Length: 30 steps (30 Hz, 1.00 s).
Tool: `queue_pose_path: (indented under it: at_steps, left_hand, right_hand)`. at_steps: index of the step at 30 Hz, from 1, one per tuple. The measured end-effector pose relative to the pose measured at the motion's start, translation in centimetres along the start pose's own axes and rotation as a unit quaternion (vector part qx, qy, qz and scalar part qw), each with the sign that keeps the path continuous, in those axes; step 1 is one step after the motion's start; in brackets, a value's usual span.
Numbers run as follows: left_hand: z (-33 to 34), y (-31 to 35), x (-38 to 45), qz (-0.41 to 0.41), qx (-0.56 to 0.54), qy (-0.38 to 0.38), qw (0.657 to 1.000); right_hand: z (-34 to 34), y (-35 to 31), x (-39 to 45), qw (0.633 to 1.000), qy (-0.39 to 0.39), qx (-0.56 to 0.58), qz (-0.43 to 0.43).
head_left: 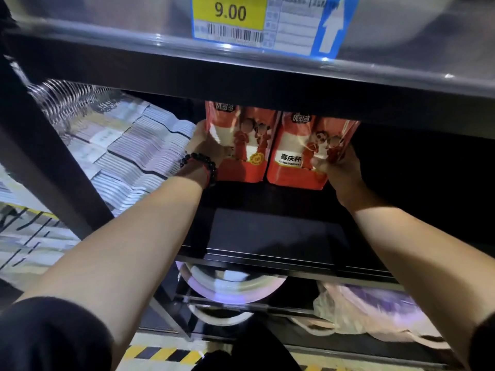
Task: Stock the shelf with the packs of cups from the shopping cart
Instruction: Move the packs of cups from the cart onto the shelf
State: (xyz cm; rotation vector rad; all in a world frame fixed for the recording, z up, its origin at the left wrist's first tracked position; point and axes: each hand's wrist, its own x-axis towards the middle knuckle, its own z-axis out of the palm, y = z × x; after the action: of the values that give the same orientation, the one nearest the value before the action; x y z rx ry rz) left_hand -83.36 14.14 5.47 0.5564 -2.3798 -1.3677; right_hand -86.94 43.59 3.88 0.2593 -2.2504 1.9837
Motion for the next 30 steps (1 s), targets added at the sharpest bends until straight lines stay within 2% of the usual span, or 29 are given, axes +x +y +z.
queue_pose_path:
  at_steps: [7, 13, 18, 22, 26, 28, 30]
  left_hand:
    - [1.1, -0.5, -0.4, 0.011, -0.052, 0.037, 0.998]
    - [1.3, -0.7, 0.0, 0.018, -0.087, 0.019, 0.996]
    - [1.4, -0.7, 0.0, 0.024, -0.076, 0.018, 0.997]
    - [1.3, -0.9, 0.0, -0.002, -0.047, 0.023, 0.999]
    - [1.0, -1.1, -1.4, -0.022, -0.057, 0.045, 0.997]
    - [0.7, -1.2, -2.6, -0.017, -0.060, 0.066, 0.996]
    - [0.4, -1.3, -4.4, -0.031, -0.032, 0.067, 0.997]
  right_hand:
    - [0.2, 0.3, 1.6, 1.000, -0.011, -0.012, 0.025]
    - [0.7, 0.4, 1.9, 0.998, 0.013, -0.048, 0.028]
    - [0.9, 0.5, 1.9, 0.997, 0.024, -0.060, 0.036]
    - [1.0, -0.1, 1.5, 0.995, 0.028, -0.079, 0.053]
    - [0.9, -1.0, 0.4, 0.997, -0.007, -0.035, 0.068]
    - [1.0, -1.5, -0.6, 0.995, -0.001, -0.070, 0.071]
    - [0.9, -1.6, -2.0, 0.986, 0.043, -0.135, 0.087]
